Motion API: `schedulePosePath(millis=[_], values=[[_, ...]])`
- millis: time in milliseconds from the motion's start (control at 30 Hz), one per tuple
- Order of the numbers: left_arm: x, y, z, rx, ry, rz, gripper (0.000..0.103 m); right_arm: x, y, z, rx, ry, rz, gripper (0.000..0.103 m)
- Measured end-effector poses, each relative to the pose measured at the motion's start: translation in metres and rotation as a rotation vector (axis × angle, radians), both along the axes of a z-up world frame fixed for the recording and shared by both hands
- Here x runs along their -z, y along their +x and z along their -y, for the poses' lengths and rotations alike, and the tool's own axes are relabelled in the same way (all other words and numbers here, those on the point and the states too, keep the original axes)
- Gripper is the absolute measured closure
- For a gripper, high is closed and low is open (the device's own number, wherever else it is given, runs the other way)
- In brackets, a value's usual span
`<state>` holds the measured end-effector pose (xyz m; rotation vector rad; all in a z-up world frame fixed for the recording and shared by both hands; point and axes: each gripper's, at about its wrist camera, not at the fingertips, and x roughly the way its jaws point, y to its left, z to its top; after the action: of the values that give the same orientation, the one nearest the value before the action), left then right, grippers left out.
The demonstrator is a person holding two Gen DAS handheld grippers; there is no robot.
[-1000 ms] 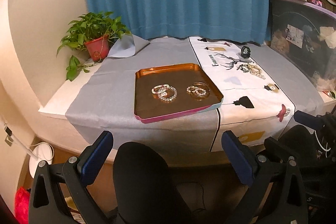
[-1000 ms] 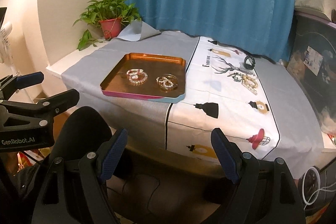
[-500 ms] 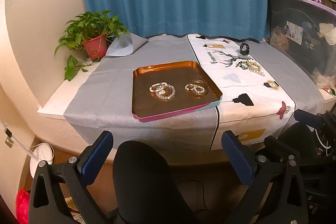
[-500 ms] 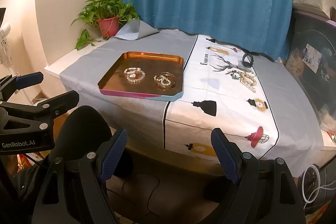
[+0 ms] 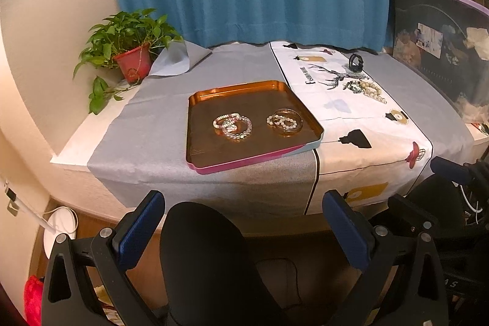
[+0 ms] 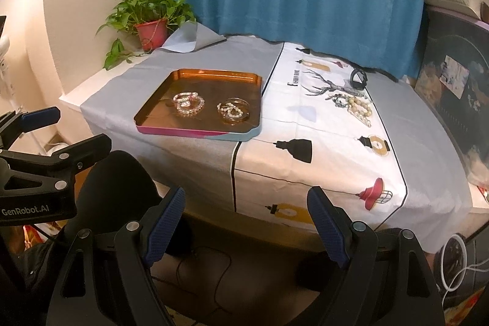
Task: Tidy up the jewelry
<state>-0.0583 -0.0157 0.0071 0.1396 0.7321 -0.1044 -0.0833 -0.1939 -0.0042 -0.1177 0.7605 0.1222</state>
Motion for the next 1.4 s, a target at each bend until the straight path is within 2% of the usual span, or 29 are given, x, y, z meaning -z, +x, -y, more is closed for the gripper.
schedulePosePath(millis=[367,567,733,967,1200,1400], values=[[0.007,0.022,0.021,0.039,0.017,-0.04,0.001,0.008,0.013,0.025,0.063,0.024,-0.016,0.021],[0.013,0.046,0.039,0.065,0.018,-0.077,0.001,0.018,0.032,0.06,0.149,0.043,-0.036,0.021],[0.015,0.08,0.058,0.083,0.017,-0.099,0.001,0.028,0.058,0.108,0.259,0.054,-0.054,0.021],[0.015,0.145,0.098,0.122,0.005,-0.119,0.001,0.038,0.124,0.183,0.358,0.078,-0.06,0.021],[0.02,0.226,0.159,0.18,0.022,-0.141,0.001,0.056,0.222,0.239,0.3,0.092,-0.082,0.021],[0.036,0.288,0.21,0.241,0.015,-0.185,0.001,0.084,0.29,0.255,0.248,0.102,-0.143,0.021]])
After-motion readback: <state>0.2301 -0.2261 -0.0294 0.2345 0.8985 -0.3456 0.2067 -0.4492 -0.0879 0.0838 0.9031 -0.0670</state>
